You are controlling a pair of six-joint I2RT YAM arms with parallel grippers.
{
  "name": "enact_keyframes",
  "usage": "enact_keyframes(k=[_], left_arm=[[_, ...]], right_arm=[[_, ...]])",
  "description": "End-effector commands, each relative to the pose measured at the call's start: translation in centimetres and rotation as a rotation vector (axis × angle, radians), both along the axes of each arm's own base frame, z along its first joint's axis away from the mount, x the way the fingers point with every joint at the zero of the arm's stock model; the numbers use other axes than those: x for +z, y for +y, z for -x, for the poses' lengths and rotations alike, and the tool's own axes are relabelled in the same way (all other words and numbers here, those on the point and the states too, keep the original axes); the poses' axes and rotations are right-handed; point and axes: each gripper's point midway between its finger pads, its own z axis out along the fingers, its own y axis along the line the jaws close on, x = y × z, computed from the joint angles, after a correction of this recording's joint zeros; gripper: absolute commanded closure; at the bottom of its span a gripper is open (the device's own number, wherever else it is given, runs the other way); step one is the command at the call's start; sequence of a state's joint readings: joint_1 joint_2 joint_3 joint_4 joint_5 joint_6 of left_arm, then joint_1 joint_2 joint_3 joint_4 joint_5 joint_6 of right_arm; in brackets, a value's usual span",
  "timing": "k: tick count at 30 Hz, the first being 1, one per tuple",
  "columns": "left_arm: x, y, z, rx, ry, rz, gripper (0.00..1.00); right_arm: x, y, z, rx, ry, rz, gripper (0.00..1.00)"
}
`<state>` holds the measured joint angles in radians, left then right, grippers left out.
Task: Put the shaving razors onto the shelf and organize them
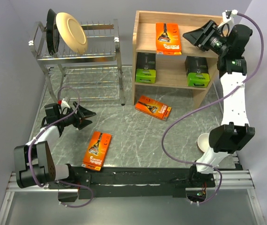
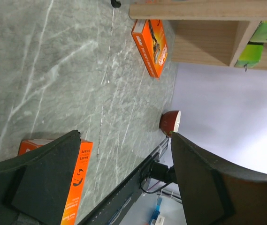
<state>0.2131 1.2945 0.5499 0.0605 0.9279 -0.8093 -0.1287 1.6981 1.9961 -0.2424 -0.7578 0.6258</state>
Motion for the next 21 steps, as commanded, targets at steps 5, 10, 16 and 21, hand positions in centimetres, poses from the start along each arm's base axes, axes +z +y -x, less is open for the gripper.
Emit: enact_keyframes(k=[5,10,16,21], left_arm=[[-0.4,0.5,-1.2,0.028,0.009,0.007,0.17],[-0.9,0.8,-1.4,0.046,0.014,-0.012,0.17],[-0.8,1.0,-1.4,0.069,0.009,-0.025,0.17],[-1.0,1.3,-1.0,0.101,0.005,-0.033,0.16]], right_arm=[[6.7,0.5,3.4,-0.034,-0.281,0.118,0.31],[9.2,5.4,3.3,-0.023,-0.382,0.193,0.44],[8.1,10.6,1.1,-0.216,-0.338,0.246,0.70],[6.9,12.8,0.5,-0.344,-0.289,0.281,0.98]])
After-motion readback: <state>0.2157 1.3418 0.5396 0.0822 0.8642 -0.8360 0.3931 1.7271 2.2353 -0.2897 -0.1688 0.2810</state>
